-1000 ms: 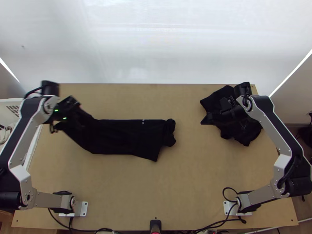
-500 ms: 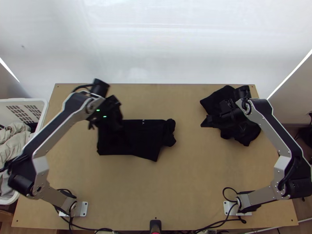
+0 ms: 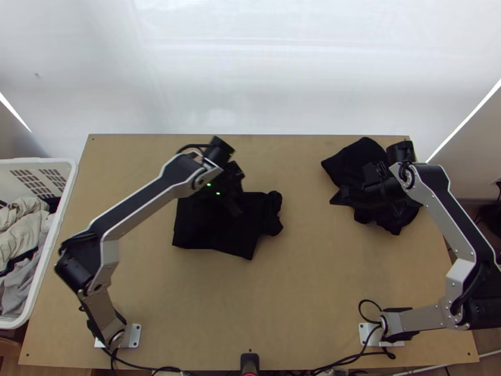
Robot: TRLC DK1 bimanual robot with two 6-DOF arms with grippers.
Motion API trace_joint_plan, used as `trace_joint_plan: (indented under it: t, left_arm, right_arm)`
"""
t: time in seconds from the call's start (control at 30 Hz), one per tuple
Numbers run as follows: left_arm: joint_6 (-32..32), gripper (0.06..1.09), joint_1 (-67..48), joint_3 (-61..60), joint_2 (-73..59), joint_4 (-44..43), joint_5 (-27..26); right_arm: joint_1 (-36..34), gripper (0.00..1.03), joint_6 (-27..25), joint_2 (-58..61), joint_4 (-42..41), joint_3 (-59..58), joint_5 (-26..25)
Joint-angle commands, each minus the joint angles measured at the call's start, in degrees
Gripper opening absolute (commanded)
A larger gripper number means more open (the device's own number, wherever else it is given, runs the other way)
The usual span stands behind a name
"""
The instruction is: Fold the t-shirt
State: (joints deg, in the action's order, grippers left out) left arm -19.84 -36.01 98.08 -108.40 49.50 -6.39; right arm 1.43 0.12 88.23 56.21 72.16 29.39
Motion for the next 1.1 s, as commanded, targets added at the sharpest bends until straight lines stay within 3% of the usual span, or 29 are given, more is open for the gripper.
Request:
trace_joint_plan:
  t: [0.0, 0.03, 0.07, 0.1, 0.17, 0.3, 0.43, 0.53, 0.6, 0.67, 0.83, 0.9, 1.0, 1.03, 1.07]
  left_arm:
    - [1.8, 0.09, -4.6, 5.3, -6.4, -0.5, -0.2]
    - [2.1, 0.09, -5.1, 6.1, -7.4, -0.5, -0.2]
    - [2.4, 0.16, -5.5, 6.9, -8.2, -0.5, -0.8]
    - [2.5, 0.39, -5.7, 7.6, -9.0, -0.5, -2.6]
    - [3.2, 1.08, -6.0, 8.9, -9.7, -0.5, -5.0]
    - [4.4, 1.04, -5.0, 10.0, -7.4, -0.5, -16.4]
    - [8.0, 1.04, -2.2, 10.9, -3.4, -1.2, -21.8]
    - [8.4, 1.04, 0.8, 10.9, -0.5, -0.7, -22.1]
    - [4.5, 1.04, 3.0, 10.4, 0.6, 2.4, -21.0]
    - [-0.6, 1.04, 5.3, 9.4, 0.6, 7.1, -14.1]
    - [-7.5, 1.04, 12.4, 1.1, 3.8, 9.7, -7.8]
    - [-9.7, 1.04, 14.0, -3.2, 7.7, 7.9, -7.2]
    - [-10.0, 1.04, 16.8, -7.2, 11.5, 6.8, -7.2]
    - [-10.1, 1.04, 17.5, -8.6, 12.7, 6.2, -7.2]
    - [-10.4, 1.04, 18.2, -10.2, 13.9, 5.6, -7.2]
  right_arm:
    - [-0.8, 0.99, 0.4, -1.5, -0.1, -1.9, 0.0]
    - [-0.7, 0.99, 0.4, -1.7, -0.1, -2.2, 0.0]
    - [-0.6, 0.99, 0.6, -1.8, -0.2, -2.4, 0.0]
    - [-0.6, 0.99, 0.8, -2.0, -0.4, -2.6, 0.0]
    - [-0.4, 0.99, 1.1, -2.4, -0.7, -3.2, 0.0]
    - [0.1, 0.99, 1.7, -3.0, -1.4, -4.1, 0.1]
    - [1.3, 0.99, 2.1, -3.1, -2.8, -5.5, 0.0]
    - [5.1, 0.99, 2.9, -2.5, -3.6, -5.1, 0.0]
    - [10.6, 0.99, 2.8, -2.4, -3.6, -3.3, 0.1]
    - [18.0, 0.99, 1.4, -2.1, -3.8, -0.7, -1.1]
    - [34.3, 0.99, -5.0, 3.5, -3.8, 10.8, -14.8]
    - [38.0, 0.90, -6.3, 6.4, -3.8, 16.3, -18.1]
    - [40.2, 0.76, -6.0, 11.2, -3.7, 24.5, -18.1]
    - [40.8, 0.68, -6.3, 12.2, -3.8, 26.5, -18.2]
    - [41.5, 0.53, -6.4, 13.1, -4.1, 28.1, -18.3]
